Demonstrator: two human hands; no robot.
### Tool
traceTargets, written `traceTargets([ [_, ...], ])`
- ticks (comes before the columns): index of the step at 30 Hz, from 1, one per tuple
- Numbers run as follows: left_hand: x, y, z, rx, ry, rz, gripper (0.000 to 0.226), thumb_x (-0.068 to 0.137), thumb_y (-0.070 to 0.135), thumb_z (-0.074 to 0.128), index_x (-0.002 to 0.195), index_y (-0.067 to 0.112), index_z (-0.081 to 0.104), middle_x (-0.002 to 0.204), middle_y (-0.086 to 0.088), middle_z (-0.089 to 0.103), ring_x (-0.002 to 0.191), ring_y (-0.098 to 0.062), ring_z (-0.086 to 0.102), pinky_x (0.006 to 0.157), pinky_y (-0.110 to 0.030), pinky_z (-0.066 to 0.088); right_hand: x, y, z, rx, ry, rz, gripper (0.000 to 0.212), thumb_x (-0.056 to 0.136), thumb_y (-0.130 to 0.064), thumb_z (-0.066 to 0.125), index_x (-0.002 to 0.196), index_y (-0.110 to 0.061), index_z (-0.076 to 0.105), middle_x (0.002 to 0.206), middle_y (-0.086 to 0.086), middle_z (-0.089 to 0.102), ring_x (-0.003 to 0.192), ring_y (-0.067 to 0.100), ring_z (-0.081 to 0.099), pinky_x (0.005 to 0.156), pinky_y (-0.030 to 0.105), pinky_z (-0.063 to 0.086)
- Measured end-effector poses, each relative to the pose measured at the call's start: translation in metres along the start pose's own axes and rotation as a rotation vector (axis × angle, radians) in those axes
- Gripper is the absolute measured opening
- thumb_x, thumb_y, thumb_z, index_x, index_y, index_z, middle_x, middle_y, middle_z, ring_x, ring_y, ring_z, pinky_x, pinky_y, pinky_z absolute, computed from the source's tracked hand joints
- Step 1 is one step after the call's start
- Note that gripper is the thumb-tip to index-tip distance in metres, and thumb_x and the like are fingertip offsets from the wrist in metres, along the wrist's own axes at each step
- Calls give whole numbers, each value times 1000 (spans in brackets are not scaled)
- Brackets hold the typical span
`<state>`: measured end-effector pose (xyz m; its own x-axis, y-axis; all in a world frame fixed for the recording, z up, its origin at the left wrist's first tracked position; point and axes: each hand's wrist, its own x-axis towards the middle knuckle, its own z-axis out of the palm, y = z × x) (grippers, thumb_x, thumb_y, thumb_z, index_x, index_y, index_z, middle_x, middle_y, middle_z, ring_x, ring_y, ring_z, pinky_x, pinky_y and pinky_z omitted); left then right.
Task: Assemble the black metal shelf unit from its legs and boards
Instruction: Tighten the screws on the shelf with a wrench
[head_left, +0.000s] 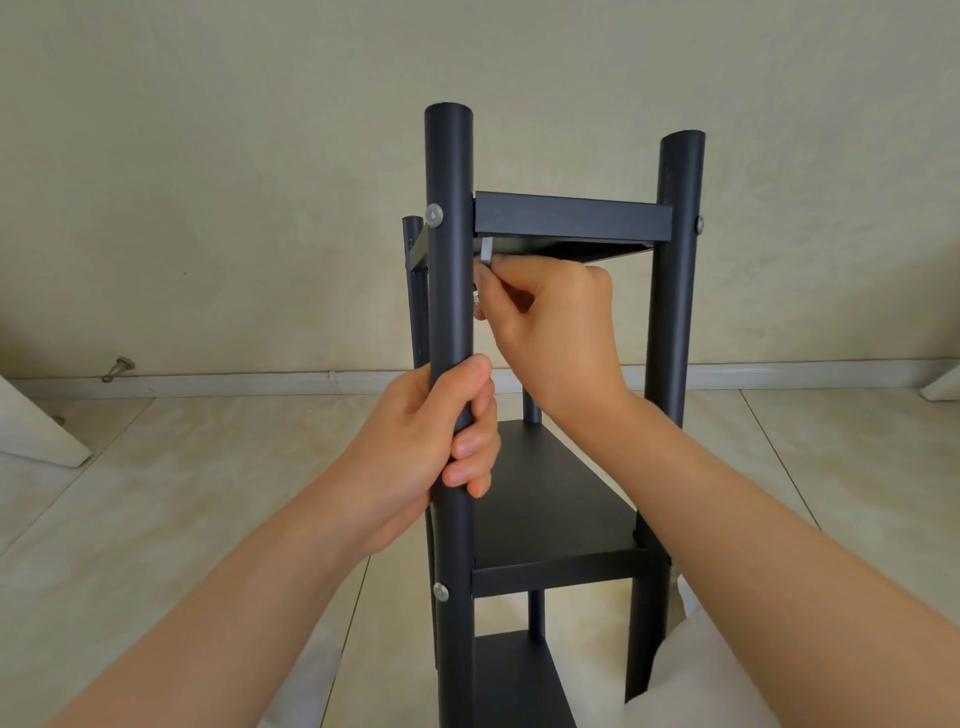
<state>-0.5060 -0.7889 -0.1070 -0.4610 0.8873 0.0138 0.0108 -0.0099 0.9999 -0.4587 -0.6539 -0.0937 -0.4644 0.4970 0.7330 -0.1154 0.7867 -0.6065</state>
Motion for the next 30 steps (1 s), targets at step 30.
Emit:
traceTargets([
  [30, -4, 2, -8, 8, 5, -11, 49, 106, 32, 41, 58, 25, 52, 51, 3, 37, 41, -11, 36, 49, -23, 46, -3, -20, -19, 20, -107, 61, 31, 93, -9, 55, 69, 9, 60, 56, 21, 50, 59, 31, 43, 56, 34, 36],
])
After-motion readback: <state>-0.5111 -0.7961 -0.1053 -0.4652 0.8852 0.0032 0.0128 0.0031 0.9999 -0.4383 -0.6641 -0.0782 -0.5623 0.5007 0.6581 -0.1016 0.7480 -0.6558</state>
